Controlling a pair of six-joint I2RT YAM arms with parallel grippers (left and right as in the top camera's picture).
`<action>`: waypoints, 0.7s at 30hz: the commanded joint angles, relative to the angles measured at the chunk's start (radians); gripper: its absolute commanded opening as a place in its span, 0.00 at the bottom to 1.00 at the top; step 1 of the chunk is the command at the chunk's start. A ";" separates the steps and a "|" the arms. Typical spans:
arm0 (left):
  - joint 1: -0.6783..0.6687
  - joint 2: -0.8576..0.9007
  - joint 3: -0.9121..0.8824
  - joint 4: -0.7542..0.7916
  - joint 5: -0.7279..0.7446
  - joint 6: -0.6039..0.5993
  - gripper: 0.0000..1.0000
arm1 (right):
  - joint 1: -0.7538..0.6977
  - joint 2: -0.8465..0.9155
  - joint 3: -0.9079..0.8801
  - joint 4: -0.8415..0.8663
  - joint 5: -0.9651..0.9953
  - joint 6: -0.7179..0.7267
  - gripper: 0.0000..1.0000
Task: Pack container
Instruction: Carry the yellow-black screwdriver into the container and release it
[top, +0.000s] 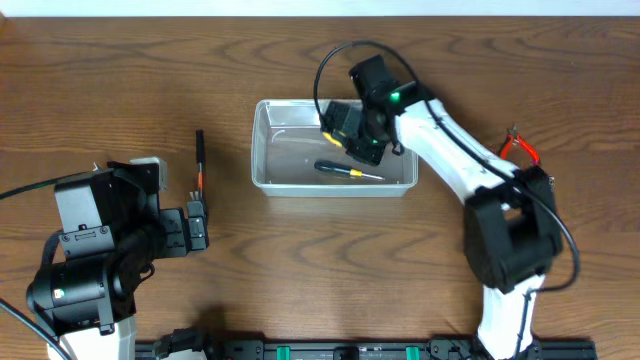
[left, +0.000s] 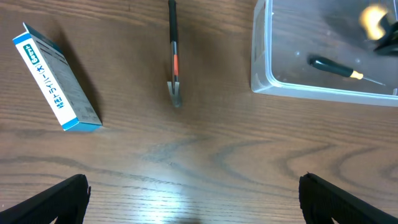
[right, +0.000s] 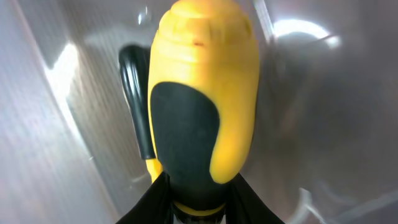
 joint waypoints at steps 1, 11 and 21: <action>-0.003 -0.002 0.019 -0.002 -0.005 0.006 0.98 | 0.008 0.026 0.001 0.002 -0.014 -0.031 0.01; -0.003 -0.002 0.019 -0.002 -0.005 0.006 0.98 | 0.008 0.043 0.001 0.010 -0.008 -0.029 0.50; -0.003 -0.002 0.019 -0.002 -0.005 0.007 0.98 | -0.006 -0.035 0.127 -0.040 0.015 0.154 0.68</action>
